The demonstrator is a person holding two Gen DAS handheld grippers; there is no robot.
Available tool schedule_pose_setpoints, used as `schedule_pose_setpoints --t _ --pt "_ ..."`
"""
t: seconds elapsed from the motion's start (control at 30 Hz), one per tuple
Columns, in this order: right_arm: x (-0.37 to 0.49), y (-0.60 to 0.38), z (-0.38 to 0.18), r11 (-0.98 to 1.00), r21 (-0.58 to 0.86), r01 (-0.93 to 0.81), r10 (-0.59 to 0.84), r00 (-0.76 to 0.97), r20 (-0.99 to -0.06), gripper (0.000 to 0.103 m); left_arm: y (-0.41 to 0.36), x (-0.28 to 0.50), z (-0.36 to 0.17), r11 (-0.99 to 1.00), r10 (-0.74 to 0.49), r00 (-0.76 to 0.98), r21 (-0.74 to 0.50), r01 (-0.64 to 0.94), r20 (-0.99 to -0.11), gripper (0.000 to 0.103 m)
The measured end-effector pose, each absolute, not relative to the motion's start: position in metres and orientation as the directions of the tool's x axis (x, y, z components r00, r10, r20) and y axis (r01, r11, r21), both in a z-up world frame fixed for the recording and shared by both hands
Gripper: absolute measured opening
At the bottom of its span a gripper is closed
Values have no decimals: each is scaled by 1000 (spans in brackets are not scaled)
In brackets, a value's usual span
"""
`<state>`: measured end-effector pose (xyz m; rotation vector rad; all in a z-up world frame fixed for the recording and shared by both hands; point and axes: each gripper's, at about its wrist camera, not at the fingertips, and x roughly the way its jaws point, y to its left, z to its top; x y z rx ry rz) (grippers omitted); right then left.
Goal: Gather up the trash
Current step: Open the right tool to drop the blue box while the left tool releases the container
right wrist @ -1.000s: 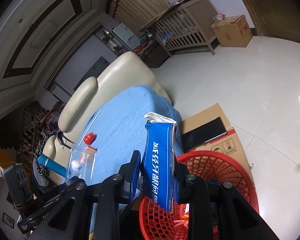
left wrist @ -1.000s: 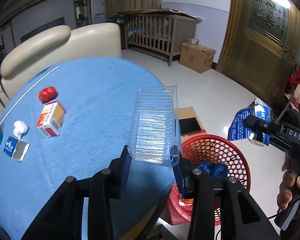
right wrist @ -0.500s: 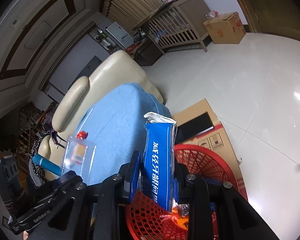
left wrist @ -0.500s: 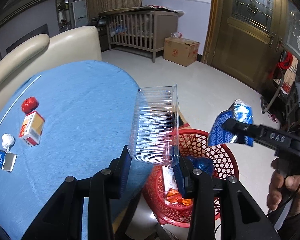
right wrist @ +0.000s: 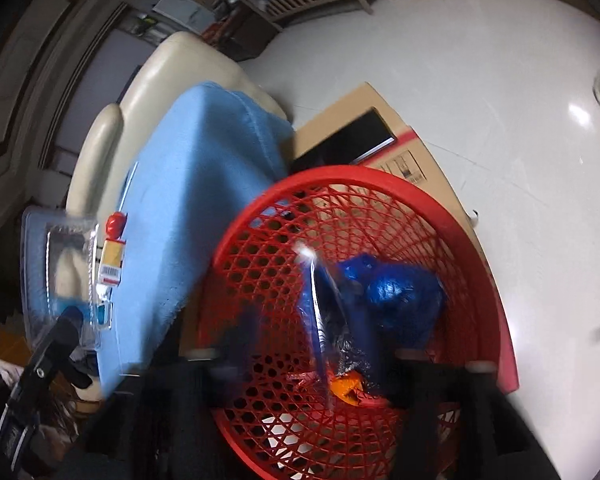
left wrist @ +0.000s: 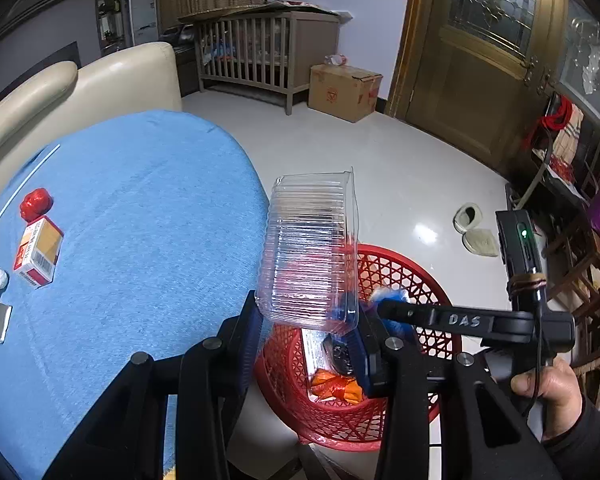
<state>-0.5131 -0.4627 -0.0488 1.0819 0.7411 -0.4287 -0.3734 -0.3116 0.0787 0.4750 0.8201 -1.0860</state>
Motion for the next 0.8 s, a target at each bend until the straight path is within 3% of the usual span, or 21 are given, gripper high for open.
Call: schedule_pose_setpoints --t 0.67,0.7,0.73,0.8 --pt "-548 -488 -21 354 671 651 -106 741 -663 72 -335 -389 44 348 -513 119 -79 934 -850 42" --pt "-549 -488 -21 353 672 651 -107 742 -662 72 -338 -386 39 353 -497 102 -93 931 -862 46" --pt "-549 -488 -21 353 673 650 -108 743 -661 72 -339 -385 35 359 -480 92 -100 928 -872 62" --pt "-547 -487 -20 354 674 648 -108 744 -659 72 -340 -382 29 375 -464 74 -120 919 -883 75"
